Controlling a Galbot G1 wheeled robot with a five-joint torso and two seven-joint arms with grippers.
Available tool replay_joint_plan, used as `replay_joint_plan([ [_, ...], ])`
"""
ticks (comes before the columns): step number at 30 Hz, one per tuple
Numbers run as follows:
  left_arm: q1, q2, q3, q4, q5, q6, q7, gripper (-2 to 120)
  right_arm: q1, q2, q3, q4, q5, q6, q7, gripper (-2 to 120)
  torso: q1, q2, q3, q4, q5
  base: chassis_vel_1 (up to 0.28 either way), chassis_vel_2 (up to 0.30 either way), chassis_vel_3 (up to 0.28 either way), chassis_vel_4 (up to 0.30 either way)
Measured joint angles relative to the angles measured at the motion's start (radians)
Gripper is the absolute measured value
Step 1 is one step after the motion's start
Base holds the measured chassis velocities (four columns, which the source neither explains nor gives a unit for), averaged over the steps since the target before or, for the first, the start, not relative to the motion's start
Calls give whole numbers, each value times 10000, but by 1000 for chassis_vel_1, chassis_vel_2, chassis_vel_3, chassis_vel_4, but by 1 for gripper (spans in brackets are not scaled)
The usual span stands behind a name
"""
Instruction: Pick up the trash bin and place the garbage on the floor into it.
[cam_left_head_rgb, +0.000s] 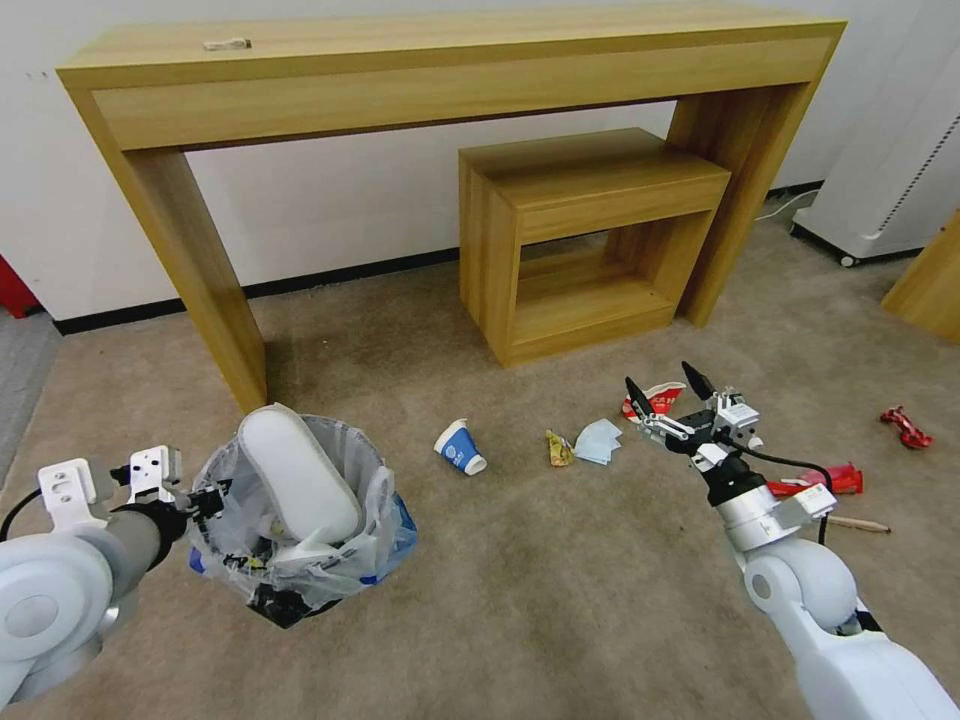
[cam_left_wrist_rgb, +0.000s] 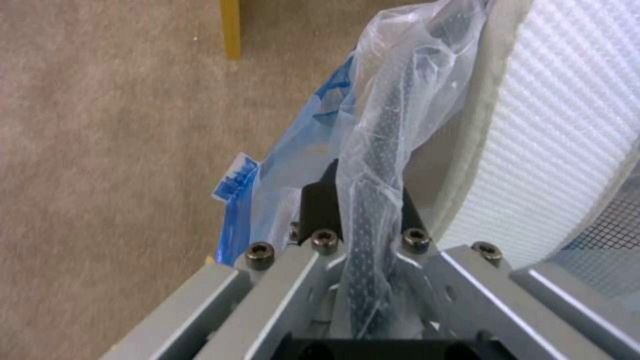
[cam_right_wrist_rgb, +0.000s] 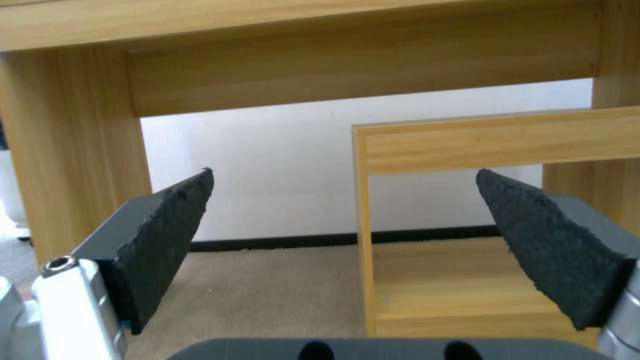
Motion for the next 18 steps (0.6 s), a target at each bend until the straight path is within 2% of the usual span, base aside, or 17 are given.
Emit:
replay_joint_plan([
  [9, -18, 105, -34, 15, 2, 0, 61, 1, 65, -7, -71, -69, 8, 100, -121, 100, 1, -1, 2, 1, -1, -152, 165, 157, -161],
  [18, -56, 245, -127, 20, -48, 0, 71, 1, 71, -26, -93, -94, 75, 185, -125, 100, 0, 0, 1, 3, -1, -45, 56, 35, -60],
])
